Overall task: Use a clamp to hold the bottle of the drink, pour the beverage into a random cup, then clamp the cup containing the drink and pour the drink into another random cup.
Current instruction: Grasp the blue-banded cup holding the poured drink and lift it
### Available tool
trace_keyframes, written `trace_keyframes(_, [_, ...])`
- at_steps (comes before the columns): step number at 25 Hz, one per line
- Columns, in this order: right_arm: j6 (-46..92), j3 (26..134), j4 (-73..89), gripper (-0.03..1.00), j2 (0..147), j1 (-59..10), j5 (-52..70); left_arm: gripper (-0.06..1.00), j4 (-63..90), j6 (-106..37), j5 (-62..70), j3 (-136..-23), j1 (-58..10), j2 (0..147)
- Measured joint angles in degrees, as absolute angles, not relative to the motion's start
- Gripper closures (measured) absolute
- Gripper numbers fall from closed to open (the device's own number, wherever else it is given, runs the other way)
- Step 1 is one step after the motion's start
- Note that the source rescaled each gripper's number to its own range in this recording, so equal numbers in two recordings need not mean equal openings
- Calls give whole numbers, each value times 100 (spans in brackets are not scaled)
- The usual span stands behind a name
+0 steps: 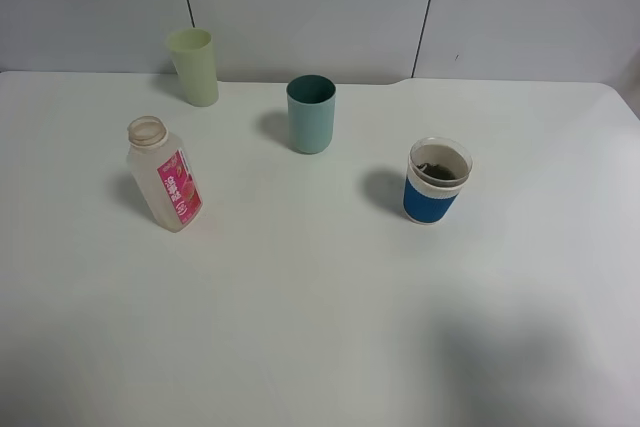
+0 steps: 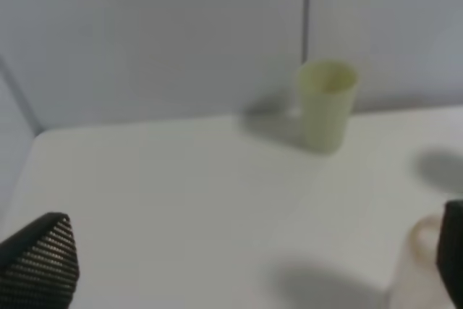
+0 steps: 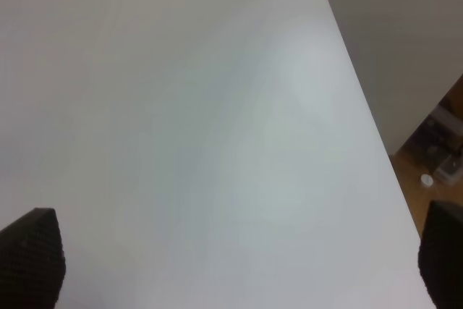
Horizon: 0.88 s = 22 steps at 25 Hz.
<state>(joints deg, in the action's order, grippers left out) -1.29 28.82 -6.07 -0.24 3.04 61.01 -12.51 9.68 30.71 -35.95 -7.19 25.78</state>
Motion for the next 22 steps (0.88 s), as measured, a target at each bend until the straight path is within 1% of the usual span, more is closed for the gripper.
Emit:
trace_keyframes(5, [-129,2882,-607,-3,-24,304,6101,-6,-1435,968,4123,-3858,-719,2197])
trace_keyframes(16, [-129,2882,-607,-3,-24,304,6101,-6,-1610,1463,4831,-3876,-693,1594])
trace_keyframes(19, [-129,2882,-607,-3,-24,304,6101,-6,-1636,1473,4866,-3902,-408,1476])
trace_keyframes(22, [-129,2882,-607,-3,-24,304,6101,-6,-1636,1386,4938,-4013,88,1395])
